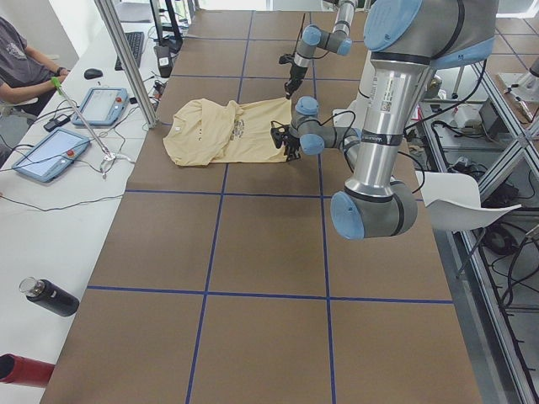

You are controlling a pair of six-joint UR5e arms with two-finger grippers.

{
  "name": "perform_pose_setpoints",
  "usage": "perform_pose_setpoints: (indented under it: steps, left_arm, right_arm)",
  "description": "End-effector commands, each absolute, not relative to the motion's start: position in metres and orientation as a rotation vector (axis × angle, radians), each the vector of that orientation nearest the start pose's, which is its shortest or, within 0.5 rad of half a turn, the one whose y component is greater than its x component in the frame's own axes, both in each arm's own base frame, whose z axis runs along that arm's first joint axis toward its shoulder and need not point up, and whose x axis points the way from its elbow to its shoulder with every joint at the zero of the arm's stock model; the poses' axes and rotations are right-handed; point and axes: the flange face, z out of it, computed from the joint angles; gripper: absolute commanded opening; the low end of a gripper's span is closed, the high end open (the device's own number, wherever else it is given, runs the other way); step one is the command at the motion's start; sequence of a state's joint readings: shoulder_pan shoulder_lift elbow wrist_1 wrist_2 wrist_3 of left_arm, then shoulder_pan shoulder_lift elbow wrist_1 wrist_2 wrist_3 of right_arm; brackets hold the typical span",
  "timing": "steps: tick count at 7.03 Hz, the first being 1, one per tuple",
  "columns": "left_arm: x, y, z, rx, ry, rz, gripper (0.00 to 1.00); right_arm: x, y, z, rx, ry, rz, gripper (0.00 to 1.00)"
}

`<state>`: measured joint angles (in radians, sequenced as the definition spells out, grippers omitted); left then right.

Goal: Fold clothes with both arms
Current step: 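Grasp both hem corners nearest the robot with left and right grippers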

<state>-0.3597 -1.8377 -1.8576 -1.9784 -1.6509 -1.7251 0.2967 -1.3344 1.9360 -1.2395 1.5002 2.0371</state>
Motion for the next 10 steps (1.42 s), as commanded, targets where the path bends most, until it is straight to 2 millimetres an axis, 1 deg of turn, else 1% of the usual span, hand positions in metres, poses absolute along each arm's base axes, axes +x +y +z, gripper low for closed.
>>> perform_pose_setpoints:
  steps: [1, 2, 3, 4, 5, 6, 7, 8, 9, 10]
  left_arm:
    - [0.501, -0.321, 0.338, 0.003, 0.98, -0.441, 0.0]
    - [0.5, -0.319, 0.336, -0.009, 0.981, -0.435, 0.0]
    - [0.489, -0.312, 0.327, -0.033, 0.983, -0.421, 0.0]
    - [0.467, -0.303, 0.32, -0.042, 1.008, -0.412, 0.0]
    - [0.445, -0.289, 0.299, -0.075, 1.058, -0.379, 0.0]
    - [0.436, -0.276, 0.281, -0.107, 1.098, -0.356, 0.0]
    - [0.439, -0.261, 0.275, -0.135, 1.102, -0.353, 0.0]
    - [0.434, -0.253, 0.266, -0.15, 1.12, -0.345, 0.0]
    - [0.436, -0.243, 0.263, -0.203, 1.113, -0.382, 0.0]
    - [0.434, -0.237, 0.257, -0.208, 1.125, -0.365, 0.0]
  right_arm:
    - [-0.497, -0.298, 0.331, -0.015, -0.961, 0.738, 0.0]
    - [-0.497, -0.298, 0.329, -0.015, -0.966, 0.737, 0.0]
    - [-0.494, -0.298, 0.325, -0.015, -0.976, 0.74, 0.0]
    - [-0.485, -0.296, 0.316, -0.021, -0.996, 0.746, 0.0]
    - [-0.471, -0.279, 0.317, -0.053, -1.004, 0.763, 0.0]
    - [-0.45, -0.26, 0.311, -0.079, -1.024, 0.758, 0.0]
    - [-0.432, -0.239, 0.301, -0.115, -1.02, 0.761, 0.0]
    - [-0.425, -0.219, 0.288, -0.153, -0.99, 0.773, 0.0]
    - [-0.424, -0.205, 0.283, -0.169, -0.966, 0.764, 0.0]
    - [-0.423, -0.204, 0.281, -0.171, -0.971, 0.762, 0.0]
